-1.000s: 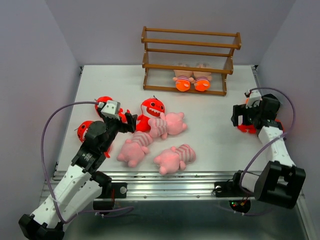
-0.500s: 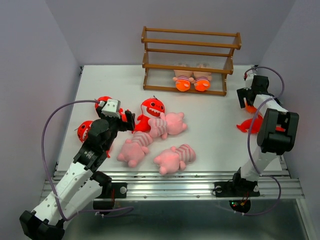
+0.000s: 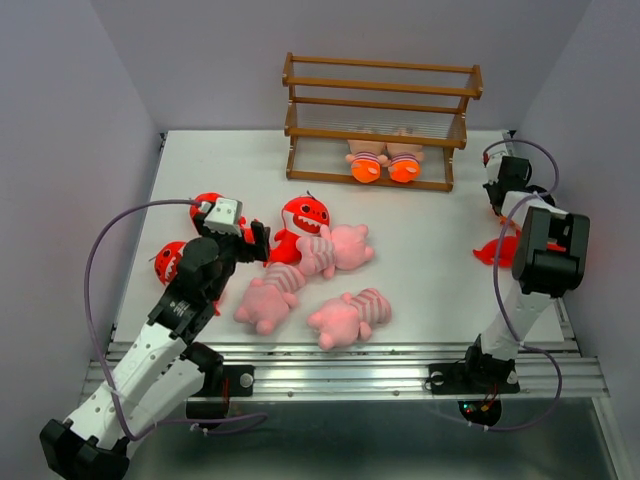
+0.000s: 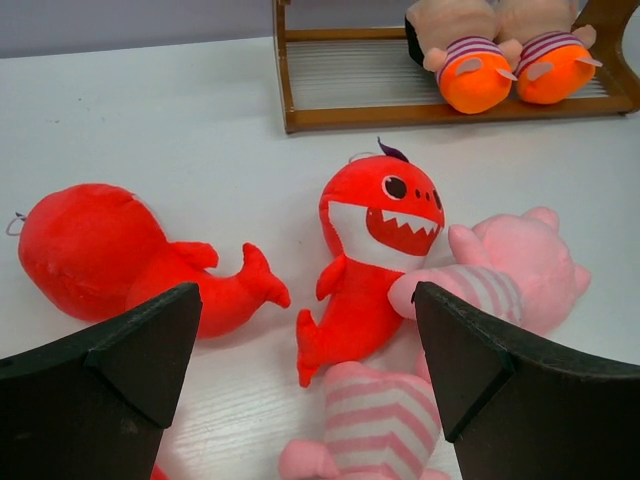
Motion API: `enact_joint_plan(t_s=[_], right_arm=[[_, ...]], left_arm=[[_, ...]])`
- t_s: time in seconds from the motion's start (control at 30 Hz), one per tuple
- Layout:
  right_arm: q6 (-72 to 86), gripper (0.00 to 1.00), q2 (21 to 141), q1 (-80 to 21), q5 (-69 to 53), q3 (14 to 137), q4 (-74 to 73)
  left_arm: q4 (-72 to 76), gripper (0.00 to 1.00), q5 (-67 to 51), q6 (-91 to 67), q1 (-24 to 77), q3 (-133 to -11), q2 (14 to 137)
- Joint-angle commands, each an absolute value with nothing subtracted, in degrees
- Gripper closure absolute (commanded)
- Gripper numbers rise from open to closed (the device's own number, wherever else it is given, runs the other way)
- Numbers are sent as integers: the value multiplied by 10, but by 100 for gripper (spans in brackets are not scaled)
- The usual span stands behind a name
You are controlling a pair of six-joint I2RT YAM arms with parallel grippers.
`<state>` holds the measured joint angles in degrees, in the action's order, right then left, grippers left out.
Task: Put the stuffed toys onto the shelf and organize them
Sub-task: Grab a stuffed toy with the right arm, then pass the stuffed toy from the right arm to the left
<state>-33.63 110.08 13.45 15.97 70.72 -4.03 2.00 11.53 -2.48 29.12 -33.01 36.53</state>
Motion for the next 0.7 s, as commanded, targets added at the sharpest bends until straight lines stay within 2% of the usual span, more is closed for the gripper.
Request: enact_joint_plan(t_s=[0.0,0.1,0.13,0.3,0.4,0.43,0.47,0.53,0.67], right_arm=[[-327,99,1007,135,112,679,-15],[-288,99,907,135,56,653,-26],[-255,99,854,135,35,650,-49],[-145,99,714,135,-225,624,-116],[-23,99,638,135,-412,572,-70],[-22,99,622,135,-456,553,-69],[58,99,607,135,-524,533,-10],[192,99,570,130,-568,467,129],[255,99,549,91,-626,432,179]], left_arm=[[68,1,57,-25,289,-321,332],[98,1,11,-62,289,-316,318],[118,1,-37,-75,289,-314,316],[199,1,-146,-291,289,-325,358],[291,1,-208,-437,295,-332,415],[305,1,-214,-465,303,-332,429],[317,1,-214,-486,315,-340,444],[331,1,-180,-507,369,-360,478],[361,1,-106,-525,460,-397,540]])
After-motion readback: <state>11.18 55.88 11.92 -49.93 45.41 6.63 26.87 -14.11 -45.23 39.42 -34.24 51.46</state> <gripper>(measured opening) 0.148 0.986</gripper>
